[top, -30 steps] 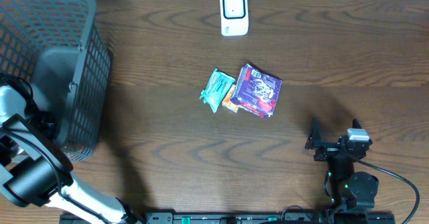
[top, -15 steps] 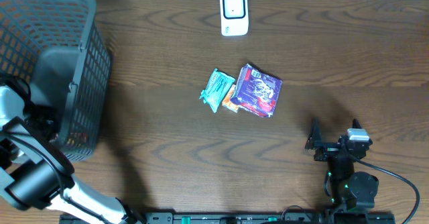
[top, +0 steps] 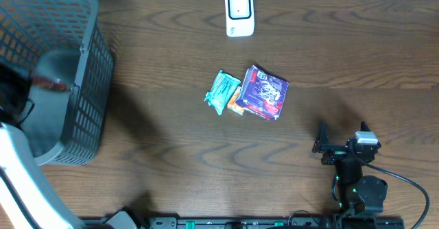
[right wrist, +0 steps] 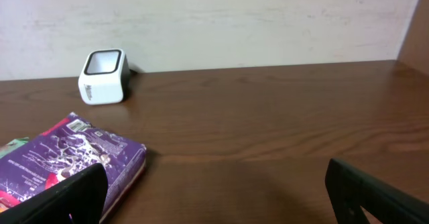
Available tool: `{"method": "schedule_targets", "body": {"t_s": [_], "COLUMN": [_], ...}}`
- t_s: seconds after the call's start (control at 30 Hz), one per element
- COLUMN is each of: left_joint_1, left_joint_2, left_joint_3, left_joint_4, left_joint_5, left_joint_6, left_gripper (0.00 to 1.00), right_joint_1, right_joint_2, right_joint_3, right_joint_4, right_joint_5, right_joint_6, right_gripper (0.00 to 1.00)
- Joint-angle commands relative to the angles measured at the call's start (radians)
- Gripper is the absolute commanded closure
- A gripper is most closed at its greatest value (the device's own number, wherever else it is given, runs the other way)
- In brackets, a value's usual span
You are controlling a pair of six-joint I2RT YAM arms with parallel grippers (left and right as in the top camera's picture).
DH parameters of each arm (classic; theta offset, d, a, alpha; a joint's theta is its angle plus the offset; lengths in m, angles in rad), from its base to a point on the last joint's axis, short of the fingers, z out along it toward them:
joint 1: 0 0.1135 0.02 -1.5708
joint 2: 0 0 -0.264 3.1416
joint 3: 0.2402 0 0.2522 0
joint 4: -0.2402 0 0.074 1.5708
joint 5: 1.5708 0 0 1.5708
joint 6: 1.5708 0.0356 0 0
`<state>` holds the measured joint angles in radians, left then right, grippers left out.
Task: Scan the item barcode
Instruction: 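Carry red chocolate bar out and place it left of wipes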
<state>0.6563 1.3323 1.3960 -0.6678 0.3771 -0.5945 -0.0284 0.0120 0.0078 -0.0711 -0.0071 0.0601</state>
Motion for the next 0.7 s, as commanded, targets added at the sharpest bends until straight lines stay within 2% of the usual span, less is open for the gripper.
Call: {"method": "schedule_targets", "body": {"t_s": [0.0,0.17,0.3,0.47,0.67], "left_joint_1": [-0.139,-0.408,-0.682,-0.959,-1.116], "left_joint_2": [-0.118,-0.237,-0.238,-0.122,0.139], "left_joint_3": [0.016,0.016,0.014,0.001,0.000], "left_joint_4": [0.069,0.097,0.071,0.027,0.023], "left_joint_5": [0.170,-0.011,-0.088,-0.176,-0.274], "left_joint_6": [0.016,0.101,0.201,0.274,0.291], "left_gripper": [0.93,0.92,0.93,0.93,0.93], "right_joint_1": [0.010,0.010,0.010,0.010,0.010], "right_joint_2": [-0.005,-0.005,-0.005,-0.005,-0.005], "right_joint_3": [-0.002,-0.002,-0.002,-0.002,-0.002], "right_joint_4": [-0.004,-0.004,-0.004,-0.004,-0.004], "right_joint_5": [0.002,0.002,0.002,0.002,0.002], "right_joint_6": [0.010,0.010,0.010,0.010,0.010], "right_gripper": [0.01,0.01,0.01,0.01,0.01]}}
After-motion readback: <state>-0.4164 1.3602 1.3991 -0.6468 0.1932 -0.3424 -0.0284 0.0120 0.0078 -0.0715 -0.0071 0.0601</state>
